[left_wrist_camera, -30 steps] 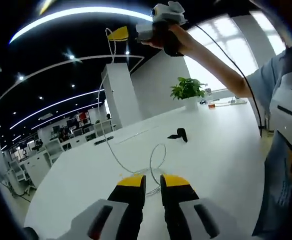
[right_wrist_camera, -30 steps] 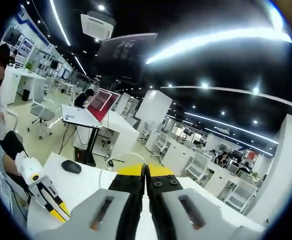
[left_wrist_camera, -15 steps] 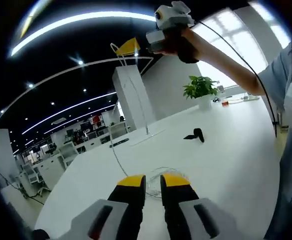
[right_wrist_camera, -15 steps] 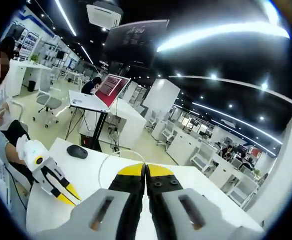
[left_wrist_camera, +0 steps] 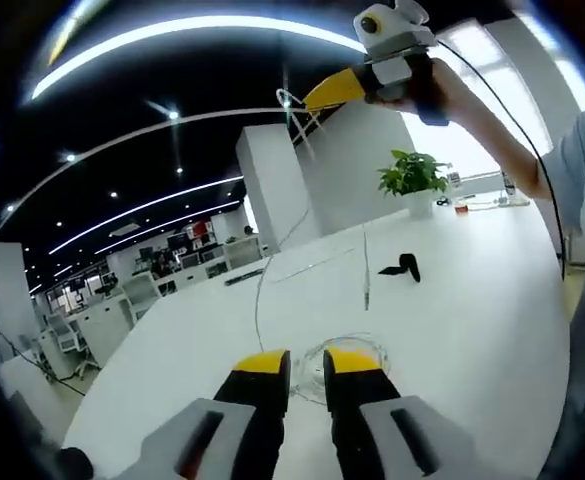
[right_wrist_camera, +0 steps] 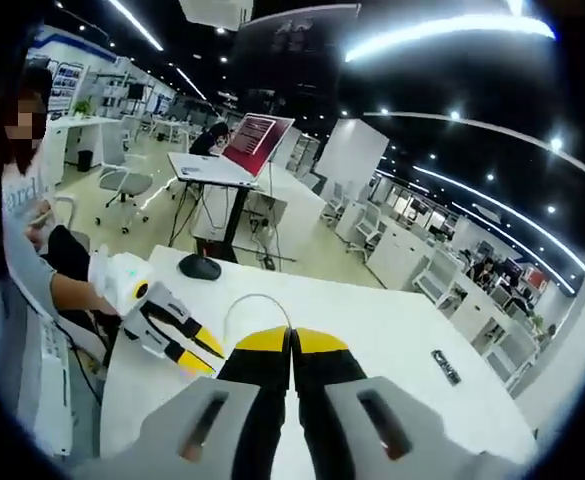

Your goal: Peel open the Velcro strap on the desktop, arrange the wired earphones neatly onto it, and close the Velcro strap to secure them.

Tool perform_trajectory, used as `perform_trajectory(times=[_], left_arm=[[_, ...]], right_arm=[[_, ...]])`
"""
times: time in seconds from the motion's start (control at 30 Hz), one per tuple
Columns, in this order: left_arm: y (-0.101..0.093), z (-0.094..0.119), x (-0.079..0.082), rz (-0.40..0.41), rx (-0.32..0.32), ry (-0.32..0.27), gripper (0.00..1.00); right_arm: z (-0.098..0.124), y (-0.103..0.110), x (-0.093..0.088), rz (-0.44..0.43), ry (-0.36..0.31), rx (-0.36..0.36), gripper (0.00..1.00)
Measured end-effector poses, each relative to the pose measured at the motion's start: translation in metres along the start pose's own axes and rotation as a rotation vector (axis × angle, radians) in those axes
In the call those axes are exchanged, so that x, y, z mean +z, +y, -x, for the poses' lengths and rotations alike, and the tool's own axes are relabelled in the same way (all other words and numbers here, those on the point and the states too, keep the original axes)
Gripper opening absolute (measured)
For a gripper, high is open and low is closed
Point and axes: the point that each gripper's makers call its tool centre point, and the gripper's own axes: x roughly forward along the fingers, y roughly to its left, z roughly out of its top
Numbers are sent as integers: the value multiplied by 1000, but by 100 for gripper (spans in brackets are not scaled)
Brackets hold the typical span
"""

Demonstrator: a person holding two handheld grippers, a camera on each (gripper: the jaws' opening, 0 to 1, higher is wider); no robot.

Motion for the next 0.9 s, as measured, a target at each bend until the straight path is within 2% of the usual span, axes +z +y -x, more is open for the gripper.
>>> perform_trajectory(times=[0.2, 0.37, 0.5, 0.6, 0.77, 0.9], left_arm=[[-3, 0, -4, 6, -3, 13, 17], [-9, -3, -8, 5, -28, 31, 18], [-9, -2, -9, 6, -34, 33, 18], [-9, 1, -10, 15, -40, 34, 18], [-5, 5, -15, 15, -35, 49, 18], [-1, 7, -17, 21, -25, 51, 18]], right_arm=[[0, 26, -28, -158, 75, 124, 3], [-7, 50, -51, -194, 109, 170, 3], [-20, 59, -56, -213, 115, 201, 3], [-35, 65, -66, -254, 130, 234, 3], [-53, 68, -88, -312, 193, 262, 3], [-66, 59, -111, -385, 229, 258, 3]])
